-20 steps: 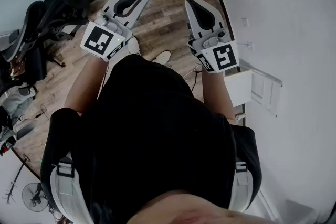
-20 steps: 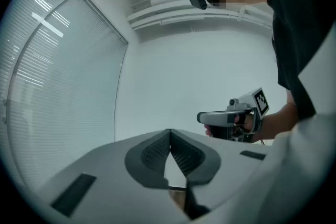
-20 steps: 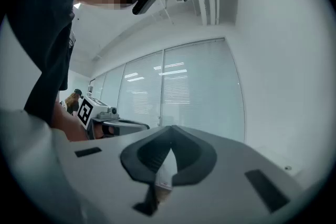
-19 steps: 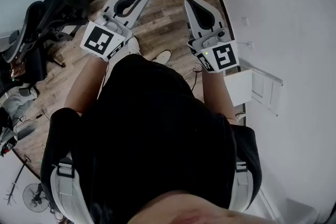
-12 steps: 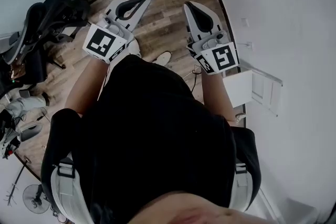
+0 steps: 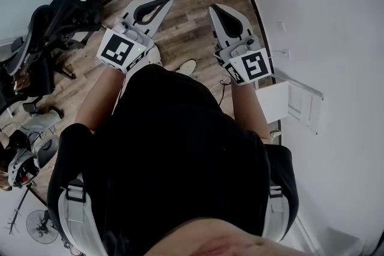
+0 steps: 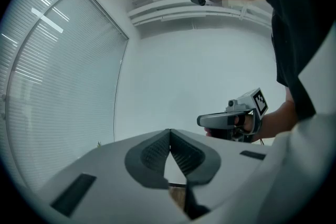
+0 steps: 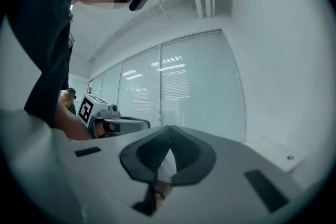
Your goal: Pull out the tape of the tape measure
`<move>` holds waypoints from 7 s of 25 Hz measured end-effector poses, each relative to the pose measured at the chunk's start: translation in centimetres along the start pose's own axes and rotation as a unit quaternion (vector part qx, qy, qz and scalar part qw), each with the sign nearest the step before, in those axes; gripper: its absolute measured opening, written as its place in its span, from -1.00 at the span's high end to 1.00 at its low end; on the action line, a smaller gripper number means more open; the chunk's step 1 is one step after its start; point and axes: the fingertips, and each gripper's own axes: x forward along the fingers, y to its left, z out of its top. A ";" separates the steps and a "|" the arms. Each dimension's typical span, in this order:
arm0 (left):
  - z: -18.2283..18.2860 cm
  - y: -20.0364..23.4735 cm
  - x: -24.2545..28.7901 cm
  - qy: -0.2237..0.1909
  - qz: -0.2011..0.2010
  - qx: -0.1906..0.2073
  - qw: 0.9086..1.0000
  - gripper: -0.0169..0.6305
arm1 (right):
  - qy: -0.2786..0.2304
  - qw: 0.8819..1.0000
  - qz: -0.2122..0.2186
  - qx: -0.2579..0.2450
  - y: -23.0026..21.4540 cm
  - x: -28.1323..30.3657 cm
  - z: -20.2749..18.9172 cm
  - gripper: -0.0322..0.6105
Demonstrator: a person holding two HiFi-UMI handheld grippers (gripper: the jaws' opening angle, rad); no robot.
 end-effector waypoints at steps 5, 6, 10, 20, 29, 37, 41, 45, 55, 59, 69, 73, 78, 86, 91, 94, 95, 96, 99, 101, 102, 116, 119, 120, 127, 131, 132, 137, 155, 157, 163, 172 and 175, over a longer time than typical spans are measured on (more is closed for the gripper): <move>-0.1 0.6 0.3 0.002 -0.002 -0.002 1.000 0.91 | 0.001 1.000 -0.003 0.001 -0.6 0.2 0.0 0.89; -0.1 0.7 0.3 0.001 -0.002 -0.004 1.000 0.91 | 0.002 1.000 -0.005 0.001 -0.7 0.2 0.0 0.89; -0.2 1.0 0.6 -0.002 -0.007 -0.003 1.000 0.87 | 0.010 1.000 -0.010 -0.001 -1.5 0.0 -0.2 0.79; 0.5 0.3 1.8 -0.011 -0.032 -0.009 0.999 -0.10 | -0.003 1.000 0.010 -0.006 -2.0 -0.7 0.5 -0.01; 0.1 -0.1 1.9 -0.009 -0.037 -0.009 0.999 -0.35 | -0.005 1.000 0.002 -0.011 -2.7 -1.5 0.7 -0.16; 0.4 -2.5 3.0 -0.009 -0.036 0.007 0.999 -0.35 | -0.002 1.000 0.000 -0.008 -3.0 -4.0 0.1 -0.16; 0.5 -3.8 3.4 -0.011 -0.036 0.008 0.999 -0.35 | -0.005 1.000 0.000 -0.007 -3.3 -5.4 0.0 -0.16; 0.3 -4.2 3.8 -0.012 -0.027 -0.001 1.000 -0.35 | -0.005 1.000 0.007 -0.006 -3.7 -5.9 0.0 -0.16; 0.3 -7.1 6.4 -0.008 -0.010 0.003 1.000 -0.35 | -0.011 1.000 0.018 -0.001 -6.2 -9.3 0.1 -0.16; -0.2 -5.8 7.7 -0.003 -0.007 0.002 1.000 -0.35 | -0.006 1.000 0.021 0.003 -7.5 -8.2 -0.6 -0.16; -1.0 2.3 14.3 -0.014 -0.013 -0.005 1.000 -0.35 | 0.014 1.000 0.027 0.001 -14.3 -0.6 -2.0 -0.15; -0.5 7.5 17.0 -0.015 -0.014 -0.008 1.000 -0.35 | 0.020 0.999 0.033 -0.004 -17.3 4.8 -1.7 -0.14; -0.2 14.1 20.0 -0.016 -0.014 -0.012 1.000 -0.35 | 0.026 0.999 0.031 -0.004 -21.1 11.0 -1.6 -0.11; -1.4 21.6 24.2 -0.006 -0.009 -0.023 1.000 -0.35 | 0.043 0.998 0.039 0.004 -25.8 18.3 -3.1 -0.11; -2.6 24.7 27.1 0.001 0.014 -0.038 0.999 -0.35 | 0.053 0.997 0.060 0.013 -29.8 20.9 -4.4 -0.10; -3.1 27.3 29.2 0.009 0.035 -0.047 0.998 -0.35 | 0.068 0.994 0.081 0.025 -32.7 23.3 -5.4 -0.09; -3.3 28.1 30.0 0.013 0.045 -0.048 0.998 -0.35 | 0.074 0.993 0.091 0.028 -33.8 24.1 -5.9 -0.09; -3.6 28.7 30.9 0.017 0.058 -0.048 0.997 -0.35 | 0.080 0.991 0.103 0.031 -34.9 24.7 -6.6 -0.09; -5.0 29.8 33.5 0.033 0.098 -0.051 0.993 -0.35 | 0.095 0.984 0.147 0.042 -38.0 25.8 -8.6 -0.08; -6.3 30.0 35.3 0.043 0.110 -0.060 0.991 -0.35 | 0.109 0.977 0.177 0.044 -39.9 26.2 -10.0 -0.07; -6.9 30.2 36.2 0.049 0.112 -0.064 0.990 -0.35 | 0.115 0.974 0.191 0.044 -40.7 26.6 -10.6 -0.06; -18.5 35.5 38.3 0.187 0.149 -0.044 0.970 -0.35 | 0.206 0.936 0.275 0.072 -43.5 32.9 -21.6 -0.01; -20.8 36.4 39.0 0.221 0.126 -0.033 0.966 -0.35 | 0.223 0.935 0.267 0.075 -44.2 33.0 -23.3 0.00; -21.8 36.9 39.1 0.233 0.117 -0.028 0.965 -0.35 | 0.229 0.934 0.264 0.077 -44.2 33.3 -24.1 0.01; -27.7 39.6 40.0 0.272 0.051 -0.019 0.961 -0.34 | 0.262 0.932 0.234 0.091 -43.8 36.0 -29.3 0.03; -30.4 39.9 40.5 0.284 0.020 -0.020 0.958 -0.34 | 0.277 0.932 0.216 0.087 -43.9 36.8 -31.9 0.04; -31.1 40.0 40.7 0.287 0.012 -0.020 0.958 -0.34 | 0.281 0.932 0.213 0.086 -44.0 36.9 -32.6 0.05; -34.5 40.1 41.7 0.310 -0.031 -0.010 0.950 -0.34 | 0.302 0.928 0.198 0.088 -44.7 37.1 -35.9 0.07; -42.2 40.5 44.5 0.346 -0.110 0.008 0.932 -0.23 | 0.328 0.924 0.171 0.095 -45.4 37.4 -41.3 0.11; -42.7 40.5 44.7 0.349 -0.114 0.006 0.930 -0.18 | 0.325 0.925 0.167 0.099 -45.5 37.5 -41.3 0.12; -43.2 40.2 45.0 0.354 -0.124 0.016 0.927 -0.05 | 0.321 0.927 0.166 0.103 -45.5 37.6 -40.9 0.13; -43.7 39.7 45.7 0.362 -0.143 0.024 0.921 0.01 | 0.307 0.931 0.161 0.115 -46.0 37.8 -39.5 0.15; -43.9 39.6 45.6 0.370 -0.145 0.035 0.917 0.07 | 0.302 0.933 0.161 0.116 -46.1 37.8 -39.2 0.16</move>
